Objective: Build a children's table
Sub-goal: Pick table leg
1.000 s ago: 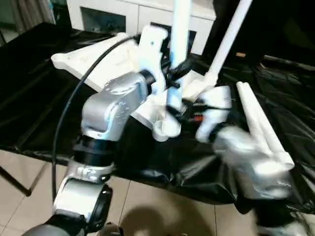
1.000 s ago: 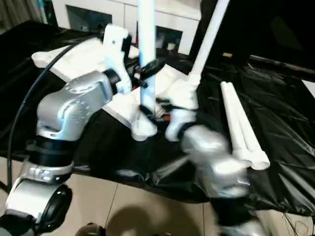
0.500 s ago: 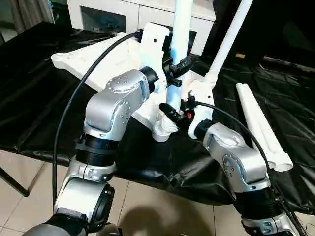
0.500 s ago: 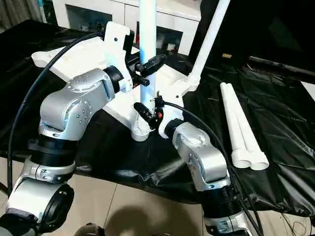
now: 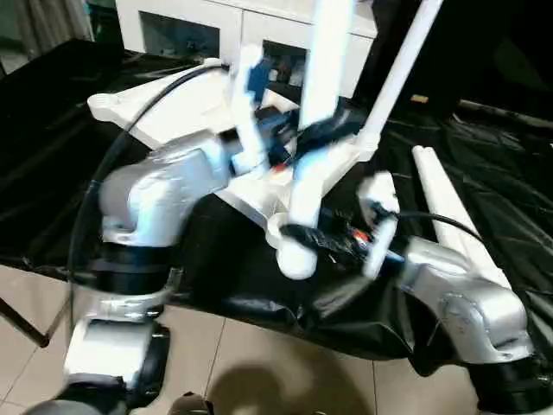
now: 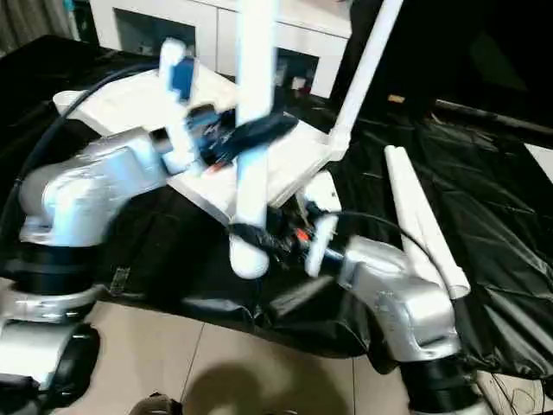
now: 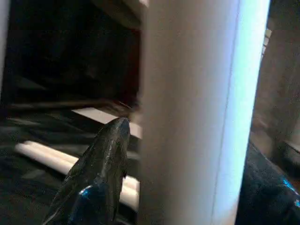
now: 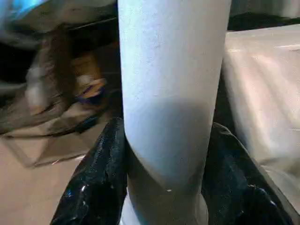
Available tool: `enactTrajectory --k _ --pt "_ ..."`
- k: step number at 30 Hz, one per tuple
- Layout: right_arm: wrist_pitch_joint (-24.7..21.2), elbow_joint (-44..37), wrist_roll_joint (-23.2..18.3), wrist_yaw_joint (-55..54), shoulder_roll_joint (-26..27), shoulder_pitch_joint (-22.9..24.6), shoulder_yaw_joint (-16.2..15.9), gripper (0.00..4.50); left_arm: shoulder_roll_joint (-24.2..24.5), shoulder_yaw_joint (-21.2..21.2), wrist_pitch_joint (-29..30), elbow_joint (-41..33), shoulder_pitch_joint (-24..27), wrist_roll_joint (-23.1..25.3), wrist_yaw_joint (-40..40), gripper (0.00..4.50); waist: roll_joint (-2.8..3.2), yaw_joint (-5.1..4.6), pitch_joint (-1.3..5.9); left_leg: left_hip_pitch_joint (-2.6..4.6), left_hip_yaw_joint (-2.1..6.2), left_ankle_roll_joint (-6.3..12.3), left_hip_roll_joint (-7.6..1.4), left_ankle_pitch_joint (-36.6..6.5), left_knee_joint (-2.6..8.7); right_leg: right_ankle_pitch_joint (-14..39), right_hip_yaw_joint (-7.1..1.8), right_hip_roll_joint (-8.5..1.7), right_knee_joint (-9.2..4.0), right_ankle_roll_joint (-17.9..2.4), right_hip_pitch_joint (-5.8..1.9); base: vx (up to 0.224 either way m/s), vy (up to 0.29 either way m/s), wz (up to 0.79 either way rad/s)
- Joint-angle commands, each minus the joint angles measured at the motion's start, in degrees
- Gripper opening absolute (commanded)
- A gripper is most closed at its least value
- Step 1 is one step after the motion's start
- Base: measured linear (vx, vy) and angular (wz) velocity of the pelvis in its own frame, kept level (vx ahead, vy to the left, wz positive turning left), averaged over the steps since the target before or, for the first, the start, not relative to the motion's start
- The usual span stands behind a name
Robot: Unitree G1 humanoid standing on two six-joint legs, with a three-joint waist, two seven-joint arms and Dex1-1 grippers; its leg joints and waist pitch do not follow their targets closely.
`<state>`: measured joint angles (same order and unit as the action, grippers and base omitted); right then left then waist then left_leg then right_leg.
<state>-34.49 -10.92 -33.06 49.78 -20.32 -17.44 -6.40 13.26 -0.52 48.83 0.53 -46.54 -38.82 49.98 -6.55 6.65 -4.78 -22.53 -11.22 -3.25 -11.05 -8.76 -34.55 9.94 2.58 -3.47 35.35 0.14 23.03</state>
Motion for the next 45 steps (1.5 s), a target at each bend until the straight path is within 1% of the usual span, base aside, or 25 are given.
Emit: enactTrajectory --k 1,2,3,4,8,9,12,15,20,22,24,25,26,28,29,30,33,36,37,40,42,44,45 --pt "-1.1 -1.8 -1.9 3.2 -2.3 0.4 0.7 1.86 1.0 1.5 0.9 -1.8 0.4 -1.5 3.5 2.72 0.75 0.17 4.53 1.96 1.24 -2.24 -2.32 -13.3 4.08 17.4 -2.23 -4.48 -4.34 -7.7 -2.10 0.000 0.000 0.00" --pt "-1.5 -2.0 -2.3 4.1 -3.2 0.6 0.6 1.86 1.5 1.9 1.0 -2.1 0.6 -1.9 4.6 2.54 0.93 0.17 4.42 1.98 1.36 -2.83 -2.33 -14.8 4.18 19.3 -2.17 -4.58 -4.43 -7.6 -2.09 0.000 0.000 0.00" --pt "-1.8 -2.1 -2.5 4.9 -4.0 0.7 0.4 1.86 1.9 2.3 1.3 -2.2 0.8 -2.2 5.2 2.51 0.87 0.16 4.39 2.03 1.38 -3.00 -2.33 -15.3 4.21 20.1 -2.16 -4.58 -4.59 -7.5 -2.03 0.000 0.000 0.00" --pt "-1.9 -2.1 -2.6 5.3 -4.3 0.8 0.3 1.86 2.1 2.4 1.4 -2.2 0.9 -2.3 5.4 2.41 0.84 0.24 4.42 2.23 1.37 -3.24 -2.35 -16.1 4.13 21.4 -2.19 -4.71 -4.77 -7.4 -1.95 0.000 0.000 0.00" --pt "-2.0 -2.2 -2.4 6.1 -4.7 1.1 0.1 1.86 1.4 2.0 1.5 -1.5 1.0 -2.2 4.3 2.04 0.71 0.27 4.51 1.95 1.58 -3.63 -2.40 -15.9 4.21 21.9 -2.07 -4.85 -4.74 -7.3 -2.07 0.000 0.000 0.00" --pt "-1.8 -2.2 -2.2 6.0 -4.7 1.2 0.1 1.86 1.2 1.7 1.7 -1.4 1.0 -2.4 4.0 1.95 0.68 0.31 4.52 1.99 1.55 -3.64 -2.39 -16.0 4.17 22.1 -2.08 -4.86 -4.76 -7.3 -2.04 0.000 0.000 0.00" --pt "-1.5 -2.1 -2.2 6.0 -4.8 1.2 -0.2 1.86 1.4 1.7 1.8 -1.1 1.0 -2.5 3.9 1.84 0.63 0.29 4.50 1.95 1.61 -3.52 -2.35 -15.9 4.16 23.2 -2.07 -4.90 -4.86 -6.8 -2.07 0.000 0.000 0.00" --pt "-0.9 -1.7 -1.9 6.0 -4.8 1.2 -0.4 1.86 1.7 1.5 2.0 -0.7 0.8 -2.9 3.9 1.80 0.60 0.31 4.58 2.03 1.57 -3.42 -2.35 -15.5 4.08 22.4 -2.07 -4.83 -4.79 -6.9 -1.99 0.000 0.000 0.00" --pt "-0.9 -1.7 -1.9 6.3 -4.9 1.3 -0.5 1.86 1.4 0.7 2.8 -0.4 0.7 -3.5 2.9 1.77 0.65 0.39 4.72 1.97 1.46 -3.12 -2.36 -13.9 4.04 18.9 -2.10 -4.70 -4.35 -8.0 -2.13 0.000 0.000 0.00" --pt "0.2 -1.4 -0.9 5.2 -4.5 1.1 -0.3 1.86 0.7 0.4 2.2 0.5 0.5 -2.4 0.9 1.77 0.59 0.43 4.75 1.92 1.40 -2.99 -2.33 -13.5 3.99 17.7 -2.12 -4.67 -4.24 -8.3 -2.21 0.000 0.000 0.00" --pt "0.3 -1.2 -0.9 5.0 -4.4 1.1 -0.2 1.86 0.6 0.3 2.1 0.7 0.5 -2.2 0.4 1.77 0.62 0.44 4.73 1.89 1.39 -2.97 -2.31 -13.3 4.00 17.4 -2.09 -4.66 -4.21 -8.5 -2.21 0.000 0.000 0.00" --pt "0.3 -1.0 -0.8 4.7 -4.2 1.0 -0.1 2.42 0.3 0.2 1.9 1.0 0.4 -1.9 -0.4 1.77 0.54 0.43 4.80 1.85 1.37 -2.83 -2.30 -12.9 3.96 17.0 -2.11 -4.67 -4.15 -8.5 -2.33 0.000 0.000 0.00" --pt "-0.1 -0.7 -1.2 4.1 -3.7 0.8 0.2 2.56 -0.2 0.0 1.4 1.8 0.1 -1.1 -1.9 1.77 0.48 0.43 4.75 1.86 1.35 -2.77 -2.30 -12.9 3.96 17.1 -2.10 -4.66 -4.22 -8.5 -2.30 0.000 0.000 0.00" --pt "-0.6 -0.9 -1.7 3.9 -3.5 0.6 0.3 2.62 -0.5 -0.1 1.1 2.4 -0.2 -0.5 -3.2 1.77 0.50 0.39 4.77 1.87 1.39 -2.89 -2.29 -13.0 3.91 17.2 -2.08 -4.63 -4.20 -8.3 -2.26 0.000 0.000 0.00" --pt "-0.6 -1.0 -1.5 3.6 -3.4 0.5 0.3 2.75 -0.6 -0.3 1.4 2.6 -0.3 -0.7 -3.6 1.77 0.34 0.44 4.76 1.84 1.38 -2.80 -2.27 -12.8 3.90 17.6 -2.10 -4.69 -4.22 -8.2 -2.34 0.000 0.000 0.00" --pt "-0.1 -1.0 -0.9 2.8 -3.2 0.4 0.3 2.84 -0.7 -0.4 1.6 2.6 -0.4 -1.0 -3.5 1.77 0.38 0.44 4.74 1.77 1.38 -2.83 -2.23 -12.7 3.93 17.9 -2.12 -4.73 -4.29 -8.0 -2.38 0.000 0.000 0.00" --pt "0.3 -0.8 -0.4 1.2 -2.5 0.1 0.6 2.88 -0.6 -0.4 1.7 2.3 -0.4 -1.5 -3.1 1.77 0.46 0.33 4.71 1.90 1.42 -2.88 -2.29 -13.0 3.97 18.5 -2.08 -4.67 -4.31 -7.8 -2.21 0.000 0.000 0.00" --pt "-1.3 -0.9 -2.1 0.7 -2.2 -0.5 1.4 2.88 -0.4 -0.6 2.5 2.9 -0.9 -2.0 -3.0 1.77 0.40 0.29 4.68 1.89 1.41 -2.91 -2.27 -13.5 3.98 19.2 -2.08 -4.70 -4.42 -7.6 -2.21 0.000 0.000 0.00" --pt "-3.0 -1.2 -3.6 0.5 -2.1 -1.1 2.2 2.88 -0.5 -1.4 3.8 4.0 -1.7 -2.6 -4.1 1.77 0.41 0.25 4.70 2.00 1.34 -2.85 -2.19 -13.5 3.91 19.0 -2.07 -4.55 -4.33 -7.6 -2.14 0.000 0.000 0.00" --pt "-6.0 -1.7 -6.5 0.1 -2.2 -2.6 4.2 2.88 -1.2 -3.8 6.5 6.6 -3.6 -4.3 -6.6 1.77 0.51 0.41 4.70 2.13 1.34 -2.82 -2.13 -13.5 3.79 19.0 -2.03 -4.55 -4.32 -7.8 -2.05 0.000 0.000 0.00" --pt "-7.6 -1.7 -8.7 -0.3 -2.2 -3.4 5.7 2.88 -1.9 -5.9 7.3 8.4 -4.5 -5.9 -7.6 1.77 0.31 0.45 4.72 1.98 1.37 -2.92 -2.10 -13.3 3.78 19.1 -1.98 -4.59 -4.37 -7.6 -2.19 0.000 0.000 0.00" --pt "-8.9 -1.9 -10.8 -0.9 -2.1 -3.8 7.0 2.88 -2.7 -8.0 8.2 9.2 -4.9 -8.3 -8.2 1.77 0.23 0.64 4.75 1.87 1.32 -2.84 -2.08 -12.6 3.76 18.7 -1.99 -4.65 -4.38 -7.6 -2.28 0.000 0.000 0.00" --pt "-9.0 -1.9 -11.0 -1.0 -2.0 -3.8 7.1 2.88 -2.8 -8.2 8.2 9.2 -4.9 -8.5 -8.2 1.77 0.29 0.68 4.82 1.91 1.32 -2.78 -2.08 -12.4 3.76 18.2 -1.97 -4.61 -4.30 -7.7 -2.30 0.000 0.000 0.00"
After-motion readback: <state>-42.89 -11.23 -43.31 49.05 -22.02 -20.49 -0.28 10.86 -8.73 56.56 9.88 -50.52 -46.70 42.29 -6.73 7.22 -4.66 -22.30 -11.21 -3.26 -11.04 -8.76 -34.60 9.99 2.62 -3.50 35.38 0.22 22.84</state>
